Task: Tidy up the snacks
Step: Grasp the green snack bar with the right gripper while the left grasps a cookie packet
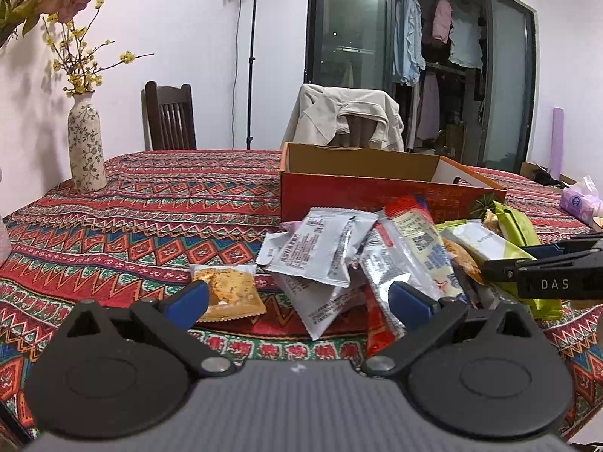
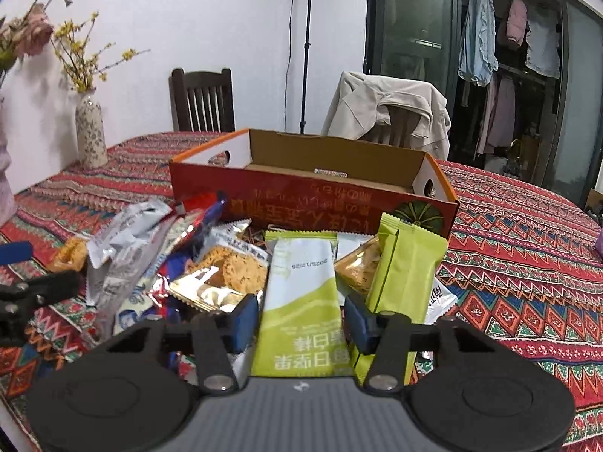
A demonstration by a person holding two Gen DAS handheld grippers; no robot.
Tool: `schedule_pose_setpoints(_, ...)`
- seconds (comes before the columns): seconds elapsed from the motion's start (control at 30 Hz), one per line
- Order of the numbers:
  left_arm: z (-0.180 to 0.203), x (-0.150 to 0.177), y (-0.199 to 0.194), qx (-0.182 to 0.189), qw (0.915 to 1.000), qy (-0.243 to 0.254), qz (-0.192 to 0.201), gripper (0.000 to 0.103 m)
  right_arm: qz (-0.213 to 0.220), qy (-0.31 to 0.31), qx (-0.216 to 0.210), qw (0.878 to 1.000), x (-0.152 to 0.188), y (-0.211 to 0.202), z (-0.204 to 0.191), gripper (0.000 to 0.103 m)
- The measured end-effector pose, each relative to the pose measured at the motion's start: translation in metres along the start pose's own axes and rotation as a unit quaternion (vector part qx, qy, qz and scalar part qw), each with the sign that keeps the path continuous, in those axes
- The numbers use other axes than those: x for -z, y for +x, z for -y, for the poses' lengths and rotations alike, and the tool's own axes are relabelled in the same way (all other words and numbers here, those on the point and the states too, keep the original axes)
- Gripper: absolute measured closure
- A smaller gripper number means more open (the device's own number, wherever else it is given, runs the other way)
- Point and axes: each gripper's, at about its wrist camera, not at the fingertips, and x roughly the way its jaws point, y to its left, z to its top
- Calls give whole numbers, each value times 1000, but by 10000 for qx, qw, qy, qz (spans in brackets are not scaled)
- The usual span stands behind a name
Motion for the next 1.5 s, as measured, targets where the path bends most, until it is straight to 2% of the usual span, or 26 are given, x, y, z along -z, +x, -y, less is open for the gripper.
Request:
schedule_pose_setpoints(0.07,-3,-1,2,-50,10000,-29,-47,0,-40,16,9,10000,1,2,1,60)
schedule_pose_setpoints(0.27,-17,-7,12,-428,9987,-194,-201,0,15,-63,81,9999,3,0,0,62)
schedule_pose_setpoints(0.5,-37,-15,30,-951,9933,-365,-553,0,288,-39,27,9996,2,-10,-3,64)
schedule_pose_setpoints(0.7,-41,-20,52,-1166,9891,-181,-878,0,482,52,-31,9988,-2,-18,-3,64)
schedule_pose_setpoints(0.87,-47,-24,70,-1156,9871,-124,-1105,13,577,103,-16,9983,-3,-21,-2,64)
schedule_pose_setpoints(1.0,-49,-24,78,-1084,9862,-166,-1242,14,608,161,-34,9980,-3,-22,-1,64)
schedule_pose_setpoints(1.17,-45,-24,85,-915,9882,-44,-1230,28,620,186,-35,9979,-4,-21,-1,64)
schedule_pose_setpoints(1.23,-46,-24,87,-864,9885,-110,-1240,31,632,200,-34,9978,-4,-21,-2,64)
schedule_pose_setpoints(1.3,-47,-24,86,-744,9896,-159,-1218,40,656,227,-38,9976,-3,-21,-2,64)
schedule_pose_setpoints(1.33,-47,-24,85,-688,9902,-167,-1204,48,666,247,-53,9975,-3,-22,-2,64)
schedule_pose_setpoints(1.5,-48,-25,81,-708,9903,-230,-1177,52,712,282,-61,9970,-4,-23,-1,64)
